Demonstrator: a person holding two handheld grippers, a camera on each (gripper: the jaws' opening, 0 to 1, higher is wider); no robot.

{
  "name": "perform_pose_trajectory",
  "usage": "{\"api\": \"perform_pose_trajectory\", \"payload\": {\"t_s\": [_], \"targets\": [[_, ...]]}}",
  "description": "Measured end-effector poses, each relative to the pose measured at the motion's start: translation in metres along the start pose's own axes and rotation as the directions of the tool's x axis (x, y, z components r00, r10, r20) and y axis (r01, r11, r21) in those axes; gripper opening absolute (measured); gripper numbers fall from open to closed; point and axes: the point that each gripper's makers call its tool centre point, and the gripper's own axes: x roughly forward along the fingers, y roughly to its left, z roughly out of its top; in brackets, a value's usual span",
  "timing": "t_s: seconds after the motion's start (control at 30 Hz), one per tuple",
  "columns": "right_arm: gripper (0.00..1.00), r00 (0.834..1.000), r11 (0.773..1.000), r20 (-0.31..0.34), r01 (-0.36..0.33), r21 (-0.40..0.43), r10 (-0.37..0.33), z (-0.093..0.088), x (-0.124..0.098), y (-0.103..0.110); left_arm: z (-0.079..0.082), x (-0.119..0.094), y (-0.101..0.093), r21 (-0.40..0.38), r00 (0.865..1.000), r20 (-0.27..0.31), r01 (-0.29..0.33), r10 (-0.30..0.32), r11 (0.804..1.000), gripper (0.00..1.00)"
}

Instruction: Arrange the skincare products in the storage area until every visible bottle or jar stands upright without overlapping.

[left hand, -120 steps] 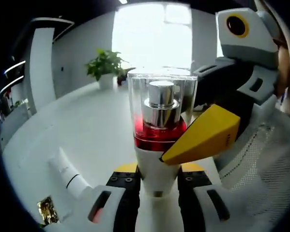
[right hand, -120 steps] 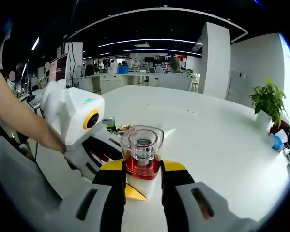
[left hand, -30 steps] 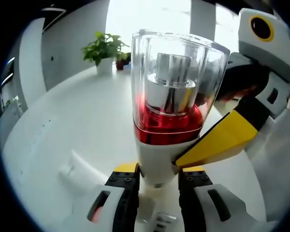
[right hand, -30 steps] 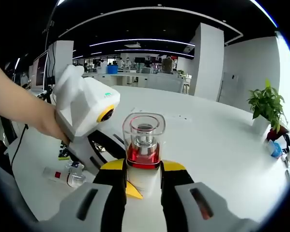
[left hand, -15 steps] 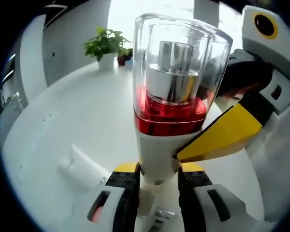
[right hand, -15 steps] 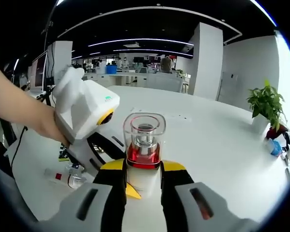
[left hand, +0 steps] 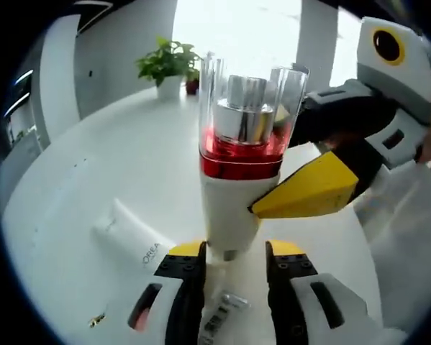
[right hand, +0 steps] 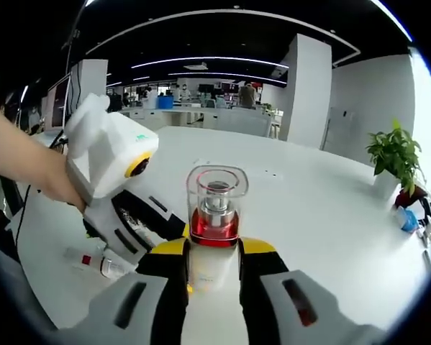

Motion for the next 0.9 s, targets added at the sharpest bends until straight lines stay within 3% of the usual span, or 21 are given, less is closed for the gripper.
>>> {"api": "perform_pose_trajectory", "payload": {"t_s": [0.17,0.5,0.63,0.9], "targets": [[0.29,1.000,1.000,-0.018,-0.007,0.016,0.007,-0.008,-0.006,0.001,-0.011,-0.012,-0.006,-0.040,0.999,0.003,-0.033,0.033,0.999,0.33],[0.36,0.999,0.999,-0.028,-0.043,0.020,0.044,-0.021,-0.022,0.011,-0.016,-0.035,-0.012,-0.130,0.992,0.044,-0.110,0.117,0.985,0.40],[0.36,0.997,0.998,-0.030,-0.065,0.015,0.066,-0.025,-0.029,0.016,-0.017,-0.047,-0.015,-0.181,0.984,0.059,-0.155,0.168,0.971,0.45],[0.45,0.991,0.992,-0.033,-0.128,0.014,0.129,-0.033,-0.045,0.027,-0.031,-0.069,-0.033,-0.260,0.970,0.065,-0.211,0.235,0.942,0.58]]}}
